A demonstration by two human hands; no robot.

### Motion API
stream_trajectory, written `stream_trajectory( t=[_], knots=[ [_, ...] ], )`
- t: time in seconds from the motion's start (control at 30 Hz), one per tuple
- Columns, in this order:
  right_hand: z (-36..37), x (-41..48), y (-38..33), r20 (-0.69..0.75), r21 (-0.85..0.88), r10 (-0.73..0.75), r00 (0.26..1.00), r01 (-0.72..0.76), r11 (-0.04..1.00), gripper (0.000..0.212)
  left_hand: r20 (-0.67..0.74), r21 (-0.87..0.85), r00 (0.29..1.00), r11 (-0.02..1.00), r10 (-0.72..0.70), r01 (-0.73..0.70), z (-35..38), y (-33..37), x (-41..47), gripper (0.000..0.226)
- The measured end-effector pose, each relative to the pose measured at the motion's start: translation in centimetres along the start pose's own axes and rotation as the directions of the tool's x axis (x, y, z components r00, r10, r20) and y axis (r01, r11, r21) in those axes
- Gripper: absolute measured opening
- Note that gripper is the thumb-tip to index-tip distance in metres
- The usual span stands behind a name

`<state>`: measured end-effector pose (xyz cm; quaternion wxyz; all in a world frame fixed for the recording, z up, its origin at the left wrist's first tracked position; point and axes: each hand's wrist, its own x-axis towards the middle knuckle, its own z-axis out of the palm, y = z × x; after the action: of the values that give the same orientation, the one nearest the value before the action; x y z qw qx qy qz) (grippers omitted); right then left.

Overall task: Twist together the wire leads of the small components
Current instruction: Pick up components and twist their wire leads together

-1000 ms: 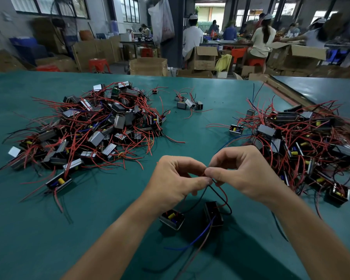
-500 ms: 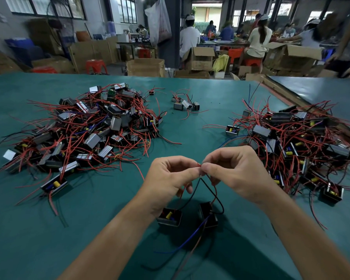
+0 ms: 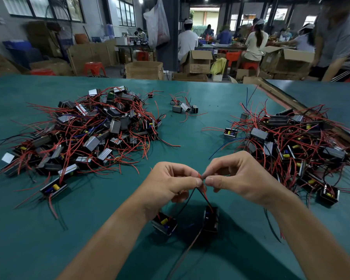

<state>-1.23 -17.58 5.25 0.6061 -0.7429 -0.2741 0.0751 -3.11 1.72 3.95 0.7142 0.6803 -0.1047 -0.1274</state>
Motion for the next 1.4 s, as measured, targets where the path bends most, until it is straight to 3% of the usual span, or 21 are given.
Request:
stream_trajectory(
  t=[0.23, 0.37, 0.47, 0.63, 0.77, 0.97, 1.1, 1.23, 1.4],
  knots=[
    [0.2, 0.0, 0.3, 0.001, 0.063, 0.006, 1.000, -0.006, 0.998, 0.003, -0.047, 0.009, 0.999, 1.000, 0.005, -0.004, -0.3, -0.4, 0.1, 0.019],
    [0.6, 0.1, 0.6, 0.015, 0.077, 0.006, 1.000, -0.007, 0.997, 0.019, -0.015, 0.023, 1.000, 1.000, 0.008, -0.008, 0.0, -0.4, 0.0, 0.020],
    [0.8, 0.1, 0.7, 0.023, 0.055, -0.007, 1.000, 0.006, 0.998, 0.007, 0.007, 0.075, 1.000, 0.997, -0.001, 0.000, 0.1, -0.6, 0.0, 0.019],
    [0.8, 0.3, 0.8, -0.034, -0.080, -0.006, 0.999, 0.004, 0.997, 0.010, -0.082, 0.147, 0.996, 0.989, 0.024, -0.011, 0.5, -0.8, 0.1, 0.003],
    [0.8, 0.4, 1.2, -0.076, -0.243, -0.027, 0.997, 0.008, 0.970, 0.017, -0.149, 0.198, 0.984, 0.978, 0.098, -0.068, 1.0, -0.9, 0.3, 0.009],
    [1.0, 0.3, 0.9, -0.113, -0.356, -0.038, 0.993, -0.005, 0.935, 0.020, -0.132, 0.213, 0.986, 0.975, 0.100, -0.070, 0.9, -1.1, 0.4, 0.019],
    [1.2, 0.3, 0.6, -0.139, -0.336, 0.017, 0.990, -0.063, 0.940, 0.022, -0.130, 0.216, 0.985, 0.973, 0.110, -0.080, 1.0, -0.9, 0.2, 0.019],
    [1.1, 0.5, 0.5, -0.151, -0.176, 0.195, 0.969, -0.221, 0.959, 0.025, -0.143, 0.296, 0.977, 0.949, 0.158, -0.110, 1.1, -1.2, 0.2, 0.026],
    [1.2, 0.6, 0.3, -0.137, -0.113, 0.274, 0.952, -0.290, 0.950, 0.030, -0.135, 0.271, 0.979, 0.956, 0.154, -0.113, 1.4, -1.1, 0.2, 0.006]
  ],
)
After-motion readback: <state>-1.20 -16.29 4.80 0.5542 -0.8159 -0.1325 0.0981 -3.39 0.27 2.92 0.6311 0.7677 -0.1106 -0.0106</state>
